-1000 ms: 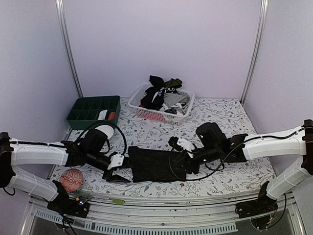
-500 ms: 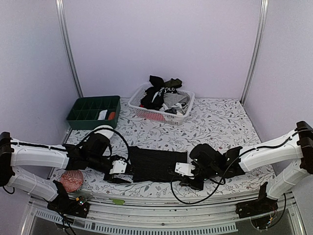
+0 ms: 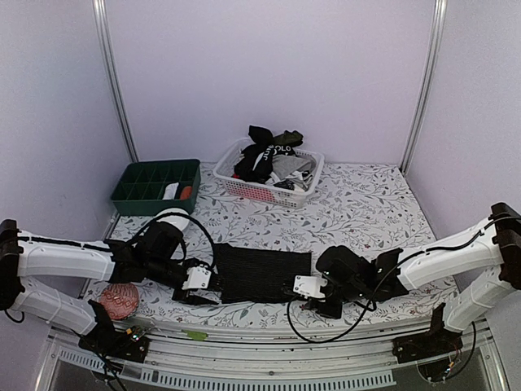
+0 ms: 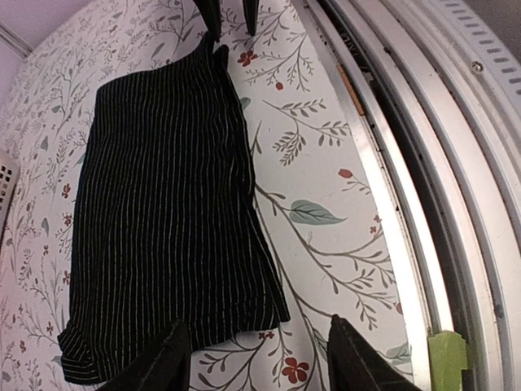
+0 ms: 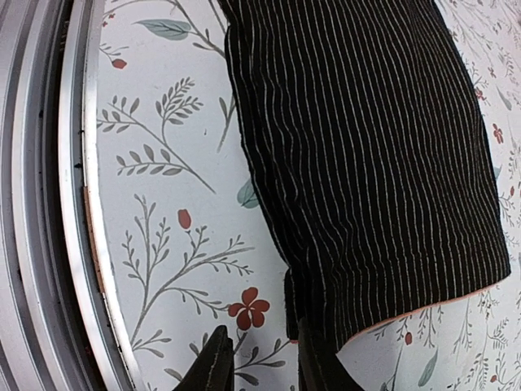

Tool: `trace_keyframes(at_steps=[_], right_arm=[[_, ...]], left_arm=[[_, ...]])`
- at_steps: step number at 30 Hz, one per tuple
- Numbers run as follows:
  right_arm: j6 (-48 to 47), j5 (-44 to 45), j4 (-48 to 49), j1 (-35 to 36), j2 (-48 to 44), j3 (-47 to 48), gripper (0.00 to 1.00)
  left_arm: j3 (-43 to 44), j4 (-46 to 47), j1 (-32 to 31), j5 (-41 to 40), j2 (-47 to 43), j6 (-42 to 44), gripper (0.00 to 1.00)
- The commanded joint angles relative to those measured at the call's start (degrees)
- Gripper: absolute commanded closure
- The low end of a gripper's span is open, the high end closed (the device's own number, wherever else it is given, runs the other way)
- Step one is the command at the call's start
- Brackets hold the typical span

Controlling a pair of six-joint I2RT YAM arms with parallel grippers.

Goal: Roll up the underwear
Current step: Pick up the underwear from the center of the board.

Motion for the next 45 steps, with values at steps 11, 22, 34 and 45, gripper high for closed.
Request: trace_keyframes(at_steps=[11,22,34,45], right_arm=[[-2.7,1.9,3.4,0.6,-1.3,-0.8,0.68],[0.0,5.6,5.2,0.6,8.1,-2.3,0.69],[0.2,4.7,1.4,0.6,8.7,-1.2,1.00],[0.4,4.1,0.2,0.6,9.0,0.3,1.00]], left_arm=[[0.8,0.4,-0.6,2.1,-0.1,2.0,0.44],[0.5,-0.5,-0.6,1.3,-0.1,2.9,0.44],[0.9,0.6,-1.4,0.8,2.4,5.8,0.48],[3.5,4.1,-4.8,-6.3,11.3,6.3,0.58]])
